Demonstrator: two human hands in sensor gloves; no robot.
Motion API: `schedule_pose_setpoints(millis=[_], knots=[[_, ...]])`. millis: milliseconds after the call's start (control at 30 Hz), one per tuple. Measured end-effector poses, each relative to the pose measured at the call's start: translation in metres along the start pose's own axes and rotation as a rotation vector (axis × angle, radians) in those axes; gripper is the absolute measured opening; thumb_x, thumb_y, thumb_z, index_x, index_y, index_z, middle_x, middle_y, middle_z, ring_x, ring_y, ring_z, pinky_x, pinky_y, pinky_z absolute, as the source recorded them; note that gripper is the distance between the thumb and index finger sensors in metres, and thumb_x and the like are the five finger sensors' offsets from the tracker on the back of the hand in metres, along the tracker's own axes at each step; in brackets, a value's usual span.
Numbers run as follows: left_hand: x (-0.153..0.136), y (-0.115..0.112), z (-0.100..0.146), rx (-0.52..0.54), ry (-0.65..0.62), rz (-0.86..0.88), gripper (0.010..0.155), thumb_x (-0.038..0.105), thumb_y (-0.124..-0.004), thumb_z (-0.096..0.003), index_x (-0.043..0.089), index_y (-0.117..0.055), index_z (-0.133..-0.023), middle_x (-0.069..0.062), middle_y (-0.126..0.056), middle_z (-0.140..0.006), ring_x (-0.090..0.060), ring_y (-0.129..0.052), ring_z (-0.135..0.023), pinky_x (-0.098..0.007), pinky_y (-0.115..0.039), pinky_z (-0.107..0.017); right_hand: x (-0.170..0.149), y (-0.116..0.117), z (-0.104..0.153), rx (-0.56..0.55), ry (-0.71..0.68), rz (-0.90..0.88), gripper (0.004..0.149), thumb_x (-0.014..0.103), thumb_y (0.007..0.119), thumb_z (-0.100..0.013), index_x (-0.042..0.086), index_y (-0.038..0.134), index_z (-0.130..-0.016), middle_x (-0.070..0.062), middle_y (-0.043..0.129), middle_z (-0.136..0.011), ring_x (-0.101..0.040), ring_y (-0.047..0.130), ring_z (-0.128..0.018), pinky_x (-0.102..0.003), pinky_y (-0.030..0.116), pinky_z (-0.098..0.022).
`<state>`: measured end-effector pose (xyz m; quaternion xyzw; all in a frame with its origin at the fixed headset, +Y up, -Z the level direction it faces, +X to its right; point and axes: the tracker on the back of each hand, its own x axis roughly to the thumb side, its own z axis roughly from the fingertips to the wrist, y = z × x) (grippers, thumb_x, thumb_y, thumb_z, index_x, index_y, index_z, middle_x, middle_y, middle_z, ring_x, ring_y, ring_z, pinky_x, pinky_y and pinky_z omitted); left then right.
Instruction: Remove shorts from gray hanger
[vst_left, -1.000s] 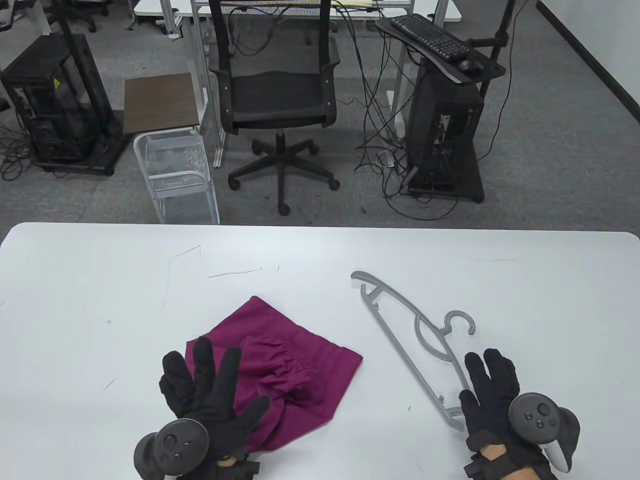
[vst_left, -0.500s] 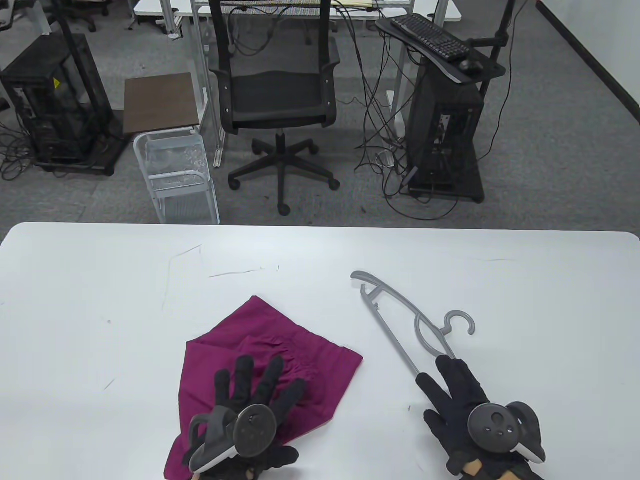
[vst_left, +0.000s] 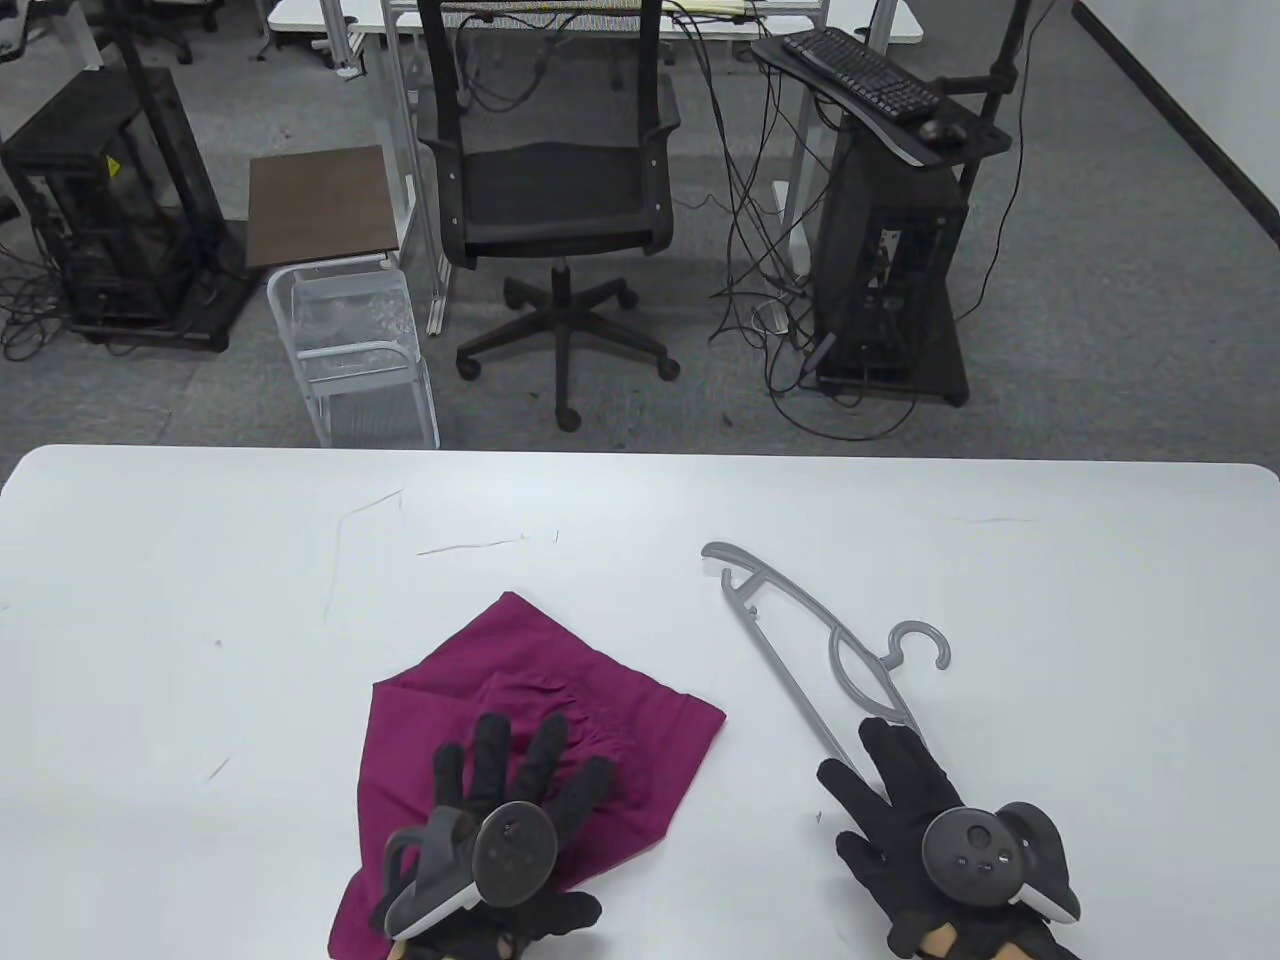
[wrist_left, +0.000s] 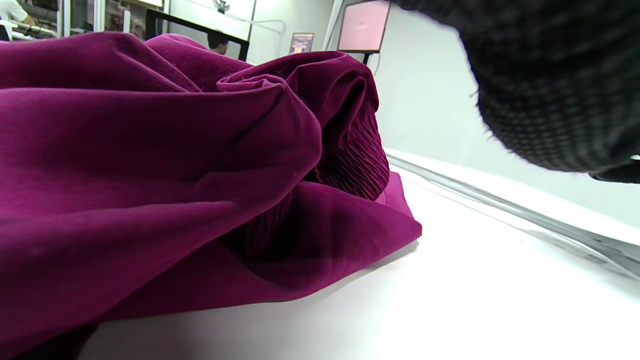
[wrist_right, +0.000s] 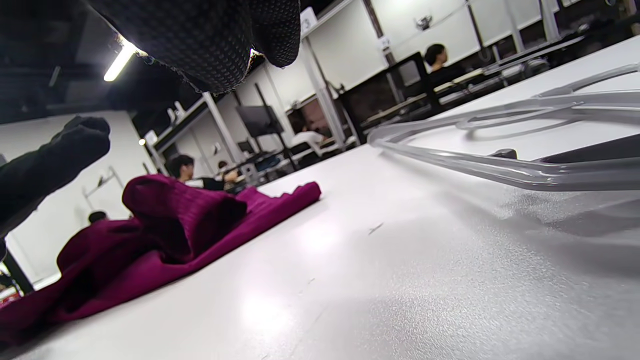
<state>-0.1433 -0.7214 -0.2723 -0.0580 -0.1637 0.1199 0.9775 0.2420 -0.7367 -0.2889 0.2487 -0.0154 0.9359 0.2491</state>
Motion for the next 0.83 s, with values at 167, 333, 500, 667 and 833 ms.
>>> schedule_pose_setpoints(millis=[167, 333, 500, 667, 833], knots=[[-0.0011, 0.0001, 0.0004, 0.005, 0.002, 0.005, 0.108, 0.068, -0.090, -0.0182, 0.061, -0.024, -0.104, 0.021, 0.011, -0.109, -0.029, 0.024, -0.096, -0.066, 0.006, -0.069, 0.0019, -0.0006, 0.0028, 0.001, -0.003, -0.021, 0.063, 0.034, 0.077, -0.052, 0.018, 0.053, -0.109, -0.019, 0.014, -0.116, -0.055, 0.015, -0.100, -0.078, 0.034, -0.066], [-0.0024, 0.0005, 0.0013, 0.021, 0.002, 0.011, 0.108, 0.068, -0.090, -0.0185, 0.060, -0.024, -0.104, 0.021, 0.011, -0.109, -0.029, 0.024, -0.097, -0.066, 0.006, -0.069, 0.0018, -0.0001, 0.0027, 0.009, -0.006, -0.042, 0.063, 0.034, 0.077, -0.052, 0.018, 0.053, -0.108, -0.019, 0.014, -0.116, -0.055, 0.015, -0.100, -0.078, 0.034, -0.066], [-0.0069, 0.0015, 0.0026, 0.027, 0.017, 0.027, 0.108, 0.068, -0.090, -0.0188, 0.060, -0.024, -0.104, 0.020, 0.011, -0.109, -0.029, 0.023, -0.097, -0.066, 0.006, -0.069, -0.0009, -0.0012, 0.0026, 0.016, -0.001, -0.087, 0.063, 0.035, 0.077, -0.052, 0.018, 0.054, -0.109, -0.020, 0.015, -0.116, -0.055, 0.016, -0.100, -0.078, 0.034, -0.066], [-0.0094, 0.0023, 0.0039, 0.034, 0.026, 0.038, 0.107, 0.068, -0.089, -0.0192, 0.060, -0.024, -0.104, 0.020, 0.011, -0.109, -0.030, 0.023, -0.097, -0.066, 0.006, -0.069, -0.0012, -0.0022, 0.0013, 0.024, -0.007, -0.125, 0.063, 0.035, 0.077, -0.053, 0.018, 0.053, -0.109, -0.020, 0.015, -0.116, -0.056, 0.016, -0.100, -0.078, 0.034, -0.066], [-0.0097, 0.0018, 0.0036, 0.026, 0.036, 0.042, 0.107, 0.068, -0.089, -0.0193, 0.059, -0.024, -0.104, 0.020, 0.012, -0.108, -0.030, 0.023, -0.097, -0.066, 0.006, -0.069, -0.0003, -0.0008, 0.0002, 0.045, -0.010, -0.147, 0.064, 0.036, 0.077, -0.053, 0.017, 0.053, -0.109, -0.020, 0.015, -0.116, -0.056, 0.015, -0.100, -0.078, 0.034, -0.066]])
